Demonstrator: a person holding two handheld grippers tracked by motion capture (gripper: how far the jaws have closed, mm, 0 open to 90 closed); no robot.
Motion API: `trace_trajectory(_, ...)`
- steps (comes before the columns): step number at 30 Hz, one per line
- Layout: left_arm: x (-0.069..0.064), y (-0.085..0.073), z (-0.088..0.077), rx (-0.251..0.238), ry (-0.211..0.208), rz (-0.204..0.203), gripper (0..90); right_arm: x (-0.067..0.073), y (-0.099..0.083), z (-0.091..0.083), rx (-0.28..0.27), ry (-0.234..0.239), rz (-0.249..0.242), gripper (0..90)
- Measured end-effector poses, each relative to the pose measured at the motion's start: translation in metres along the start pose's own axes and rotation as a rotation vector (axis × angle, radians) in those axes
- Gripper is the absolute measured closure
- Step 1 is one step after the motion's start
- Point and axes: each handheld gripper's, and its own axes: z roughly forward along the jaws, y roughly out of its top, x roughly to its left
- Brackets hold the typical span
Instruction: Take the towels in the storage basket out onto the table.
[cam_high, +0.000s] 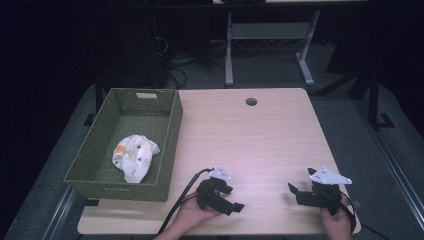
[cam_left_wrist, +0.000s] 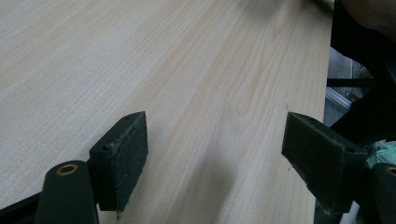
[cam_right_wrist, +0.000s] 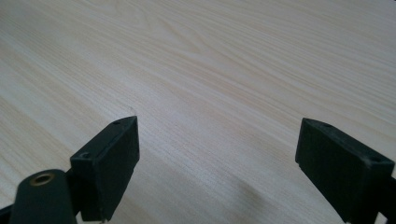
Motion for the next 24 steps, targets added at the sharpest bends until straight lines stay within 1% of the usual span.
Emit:
trace_trajectory(2,0.001,0.000,0.000,0.001,0.002,-0.006,22.0,-0.001,0.000,-0.001,-0.004,0.001,0.001,13.2)
trace_trajectory(5,0.003,0.002,-0.001,0.003,-0.012,-0.012,22.1,-0.001,-0.001,-0.001,-0.005,0.000,0.008,13.2)
trace_trajectory(6,0.003,0.004,-0.003,0.007,-0.011,-0.001,22.2,-0.001,-0.001,-0.001,-0.007,0.002,0.009,13.2)
trace_trajectory(7,0.003,0.004,-0.003,0.007,-0.011,-0.001,22.3,-0.001,0.000,-0.001,-0.006,0.002,0.009,13.2)
trace_trajectory(8,0.004,0.005,-0.006,0.005,-0.002,0.006,22.5,-0.001,0.000,-0.001,-0.006,-0.001,0.005,13.2)
trace_trajectory(11,0.006,0.006,-0.009,0.014,-0.006,0.008,22.5,-0.001,0.000,0.000,-0.003,-0.002,0.006,13.2)
trace_trajectory(12,0.007,0.007,-0.011,0.016,-0.004,0.006,22.5,0.000,0.000,0.000,-0.004,-0.001,0.006,13.2)
trace_trajectory(14,0.009,0.009,-0.014,0.017,-0.017,-0.015,21.7,0.001,0.001,-0.001,-0.002,-0.001,-0.001,13.2)
trace_trajectory(16,0.010,0.010,-0.017,0.015,-0.016,-0.015,21.2,0.002,0.001,-0.001,-0.004,0.001,-0.001,13.2)
trace_trajectory(17,0.010,0.012,-0.019,0.013,-0.021,-0.013,21.5,0.002,0.001,0.000,-0.002,-0.001,-0.005,13.2)
trace_trajectory(18,0.010,0.014,-0.020,0.010,-0.022,-0.024,21.5,0.002,0.001,0.000,0.003,-0.002,-0.002,13.2)
trace_trajectory(19,0.011,0.016,-0.022,0.017,-0.022,-0.020,21.5,0.002,0.001,0.001,0.006,-0.003,-0.007,13.2)
trace_trajectory(20,0.012,0.017,-0.024,0.024,-0.020,-0.016,21.4,0.003,0.001,0.002,0.005,-0.004,-0.004,13.2)
trace_trajectory(22,0.012,0.022,-0.028,0.017,-0.013,-0.008,21.5,0.003,0.002,0.001,0.007,-0.004,0.001,13.2)
trace_trajectory(24,0.012,0.027,-0.033,0.012,-0.007,-0.015,21.5,0.004,0.002,0.001,0.003,-0.004,0.001,13.2)
